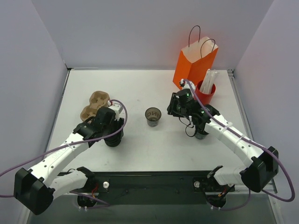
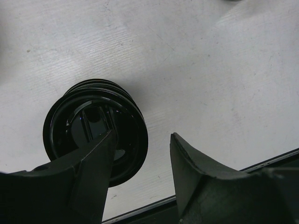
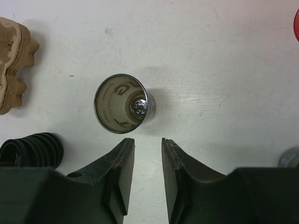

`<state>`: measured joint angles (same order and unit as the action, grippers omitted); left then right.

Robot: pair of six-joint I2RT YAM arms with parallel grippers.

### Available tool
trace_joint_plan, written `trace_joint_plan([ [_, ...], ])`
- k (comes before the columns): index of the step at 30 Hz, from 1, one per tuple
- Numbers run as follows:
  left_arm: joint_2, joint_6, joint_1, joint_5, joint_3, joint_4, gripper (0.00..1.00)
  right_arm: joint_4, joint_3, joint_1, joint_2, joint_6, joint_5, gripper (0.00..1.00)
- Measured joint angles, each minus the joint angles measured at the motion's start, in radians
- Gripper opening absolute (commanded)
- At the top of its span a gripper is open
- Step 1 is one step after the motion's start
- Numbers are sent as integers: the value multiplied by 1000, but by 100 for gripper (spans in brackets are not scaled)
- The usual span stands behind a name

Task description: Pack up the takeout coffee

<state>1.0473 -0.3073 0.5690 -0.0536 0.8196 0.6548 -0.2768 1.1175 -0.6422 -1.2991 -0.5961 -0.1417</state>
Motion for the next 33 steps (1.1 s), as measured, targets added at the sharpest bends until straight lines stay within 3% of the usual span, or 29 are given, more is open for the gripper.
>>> trace_joint_plan([
  [7,32,5,0,-2,4,0,51,-17,-17,0,44,14,0,31],
  [8,39,6,0,-2,6,0,44,-19,-18,0,49,15,0,31],
  [11,57,9,0,-2,11,2,40,-20,-23,0,61,21,0,31],
  [14,62,14,0,-2,14,4,29,-20,-27,0,69,23,0,31],
  [18,62,23,0,-1,15,7,29,-20,-31,0,72,25,0,31],
  [22,62,26,0,-1,15,8,36,-21,-32,0,79,28,0,31],
  [33,95,28,0,-2,21,15,34,-21,-32,-1,99,40,0,31],
])
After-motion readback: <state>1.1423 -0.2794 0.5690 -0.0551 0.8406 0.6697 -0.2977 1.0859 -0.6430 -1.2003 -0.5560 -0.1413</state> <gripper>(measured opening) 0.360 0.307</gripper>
